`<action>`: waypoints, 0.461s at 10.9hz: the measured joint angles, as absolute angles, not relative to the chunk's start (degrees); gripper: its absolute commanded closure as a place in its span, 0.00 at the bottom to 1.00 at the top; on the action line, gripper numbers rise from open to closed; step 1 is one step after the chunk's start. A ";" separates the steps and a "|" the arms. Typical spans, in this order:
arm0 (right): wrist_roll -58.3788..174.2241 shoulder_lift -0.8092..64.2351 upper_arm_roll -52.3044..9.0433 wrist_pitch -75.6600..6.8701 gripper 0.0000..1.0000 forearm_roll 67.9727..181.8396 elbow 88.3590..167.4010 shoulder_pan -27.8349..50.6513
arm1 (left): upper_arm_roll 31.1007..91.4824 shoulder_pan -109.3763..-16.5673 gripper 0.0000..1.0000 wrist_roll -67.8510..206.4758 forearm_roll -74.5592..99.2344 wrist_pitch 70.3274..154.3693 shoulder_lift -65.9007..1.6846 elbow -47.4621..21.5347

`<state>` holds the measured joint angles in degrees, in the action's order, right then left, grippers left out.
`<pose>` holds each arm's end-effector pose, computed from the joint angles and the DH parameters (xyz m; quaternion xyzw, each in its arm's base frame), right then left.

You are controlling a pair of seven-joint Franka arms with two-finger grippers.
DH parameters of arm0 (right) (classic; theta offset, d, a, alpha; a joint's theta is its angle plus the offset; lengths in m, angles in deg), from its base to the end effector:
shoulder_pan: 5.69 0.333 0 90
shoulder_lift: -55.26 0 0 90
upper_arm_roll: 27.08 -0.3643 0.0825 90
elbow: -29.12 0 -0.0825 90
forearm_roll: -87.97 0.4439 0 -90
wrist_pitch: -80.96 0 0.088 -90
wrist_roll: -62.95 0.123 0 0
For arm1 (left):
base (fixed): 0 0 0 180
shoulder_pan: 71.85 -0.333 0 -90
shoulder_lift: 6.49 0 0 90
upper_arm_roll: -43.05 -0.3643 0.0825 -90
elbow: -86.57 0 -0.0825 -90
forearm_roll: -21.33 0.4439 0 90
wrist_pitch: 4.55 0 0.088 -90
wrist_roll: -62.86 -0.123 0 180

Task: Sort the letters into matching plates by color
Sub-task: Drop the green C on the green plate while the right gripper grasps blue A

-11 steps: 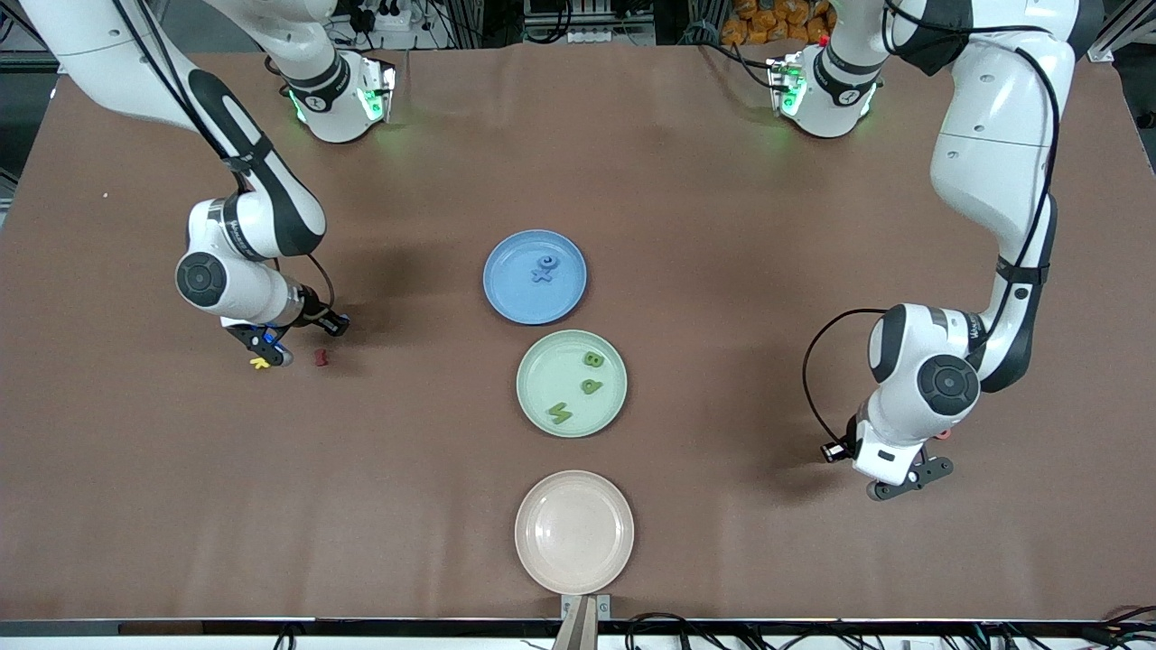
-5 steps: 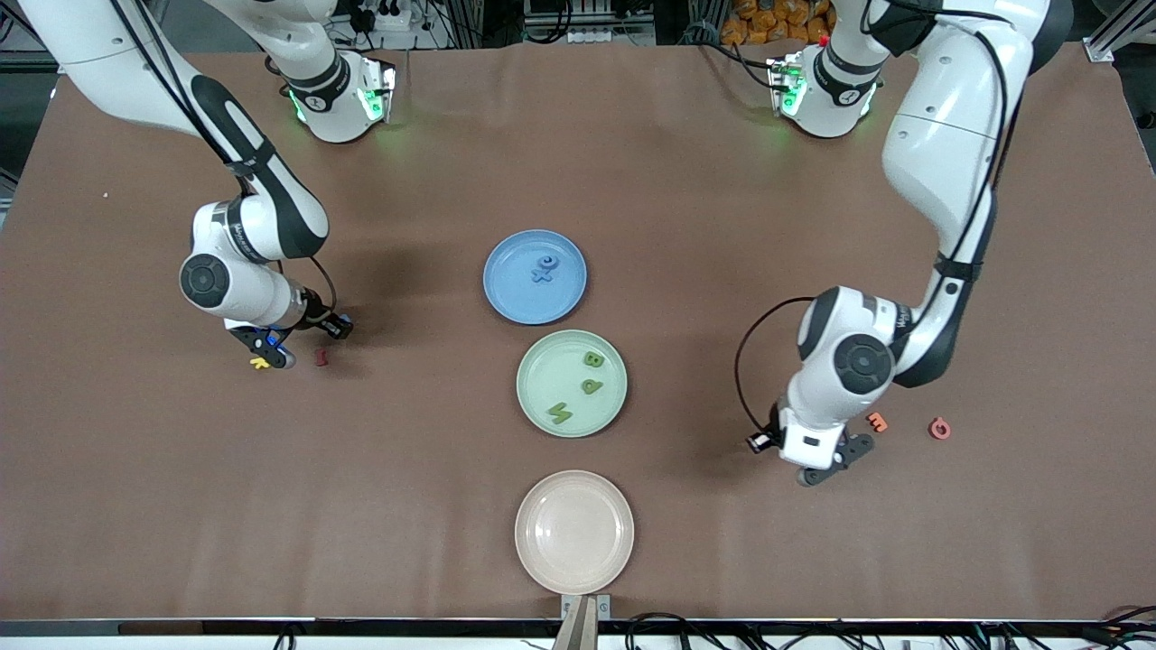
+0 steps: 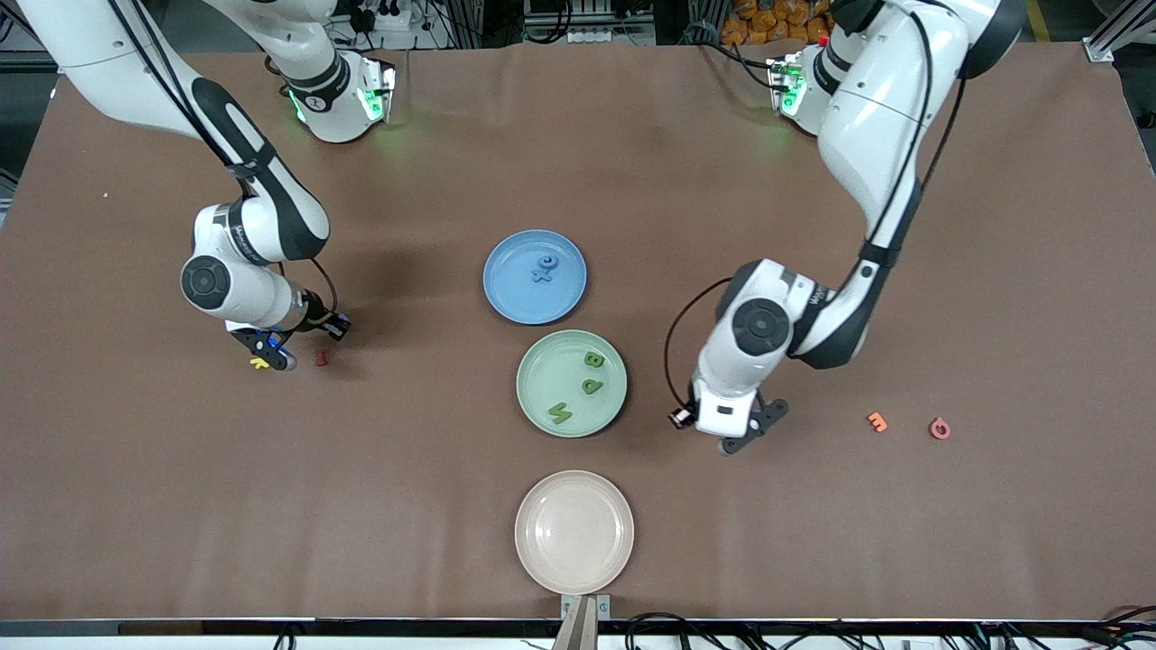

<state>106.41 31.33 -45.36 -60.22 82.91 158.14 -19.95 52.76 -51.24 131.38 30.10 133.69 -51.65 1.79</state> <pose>0.5617 0.0479 0.1484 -0.9464 0.3075 0.0986 0.0006 0.7178 -0.3877 0.2073 0.9495 0.3036 0.0493 0.0616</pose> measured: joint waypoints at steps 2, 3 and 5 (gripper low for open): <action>106.39 31.23 -45.93 -59.80 1.00 82.90 157.92 -19.98 | 52.76 -47.77 1.00 136.37 30.10 134.24 -51.59 3.98; 106.48 31.16 -47.21 -57.76 1.00 82.90 157.26 -19.95 | 52.75 -45.90 1.00 138.47 30.10 135.66 -51.59 4.38; 107.79 31.18 -50.77 -47.82 1.00 82.90 152.20 -19.92 | 52.43 -41.76 1.00 142.43 30.11 140.41 -51.68 4.37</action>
